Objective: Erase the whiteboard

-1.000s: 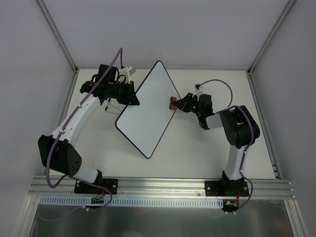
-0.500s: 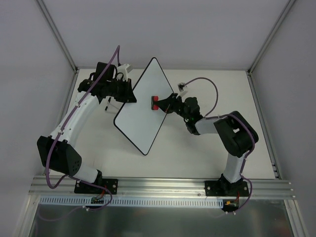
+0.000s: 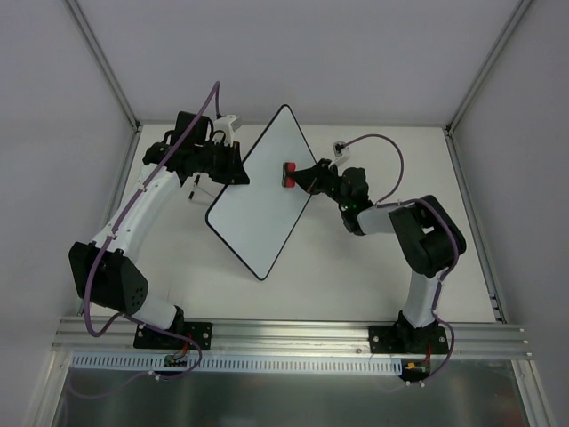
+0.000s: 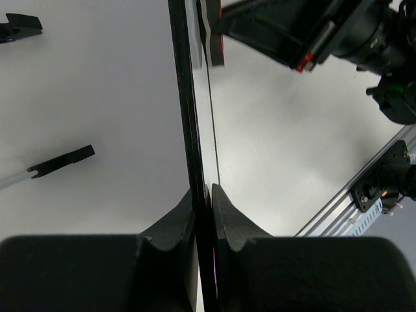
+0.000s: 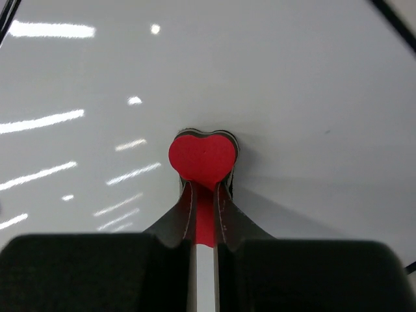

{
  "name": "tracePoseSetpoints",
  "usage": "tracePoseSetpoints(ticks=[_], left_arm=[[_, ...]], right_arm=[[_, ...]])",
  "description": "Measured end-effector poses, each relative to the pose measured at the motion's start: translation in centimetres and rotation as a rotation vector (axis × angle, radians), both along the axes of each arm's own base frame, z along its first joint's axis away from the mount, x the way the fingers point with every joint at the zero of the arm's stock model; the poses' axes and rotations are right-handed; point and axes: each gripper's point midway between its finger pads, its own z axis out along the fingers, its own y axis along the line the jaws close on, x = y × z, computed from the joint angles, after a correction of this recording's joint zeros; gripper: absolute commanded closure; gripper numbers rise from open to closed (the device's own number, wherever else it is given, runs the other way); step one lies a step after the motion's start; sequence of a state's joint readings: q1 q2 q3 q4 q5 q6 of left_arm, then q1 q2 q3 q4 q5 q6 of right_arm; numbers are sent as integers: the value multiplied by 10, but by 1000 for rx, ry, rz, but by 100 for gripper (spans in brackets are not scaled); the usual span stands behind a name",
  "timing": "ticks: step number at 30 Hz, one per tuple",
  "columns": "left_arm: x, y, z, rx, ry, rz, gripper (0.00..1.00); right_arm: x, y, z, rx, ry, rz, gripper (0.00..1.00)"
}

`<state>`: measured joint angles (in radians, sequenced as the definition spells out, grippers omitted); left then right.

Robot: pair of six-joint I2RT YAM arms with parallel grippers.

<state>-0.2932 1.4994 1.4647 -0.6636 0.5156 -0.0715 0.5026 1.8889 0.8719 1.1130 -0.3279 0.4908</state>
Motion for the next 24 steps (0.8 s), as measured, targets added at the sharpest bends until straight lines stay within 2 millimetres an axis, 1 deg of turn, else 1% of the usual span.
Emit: tracePoseSetpoints(ticks=[4, 8, 12, 17, 20, 24], left_arm=[[-2, -2, -1, -5, 5, -11, 100], [-3, -2, -2, -7, 8, -14, 100], [-3, -2, -2, -7, 9, -14, 100], [-3, -2, -2, -7, 9, -14, 100], [-3, -2, -2, -7, 10, -14, 100], [-4, -2, -3, -6, 14, -14, 100]], right_arm=[[36, -23, -2, -8, 10, -81, 100], [60, -37, -5, -14, 18, -132, 100], [69, -47, -14, -23, 35, -161, 100], [77, -60, -30, -38, 64, -186, 100], [78, -62, -35, -53, 71, -183, 100], [78, -60, -34, -73, 58, -162, 100]])
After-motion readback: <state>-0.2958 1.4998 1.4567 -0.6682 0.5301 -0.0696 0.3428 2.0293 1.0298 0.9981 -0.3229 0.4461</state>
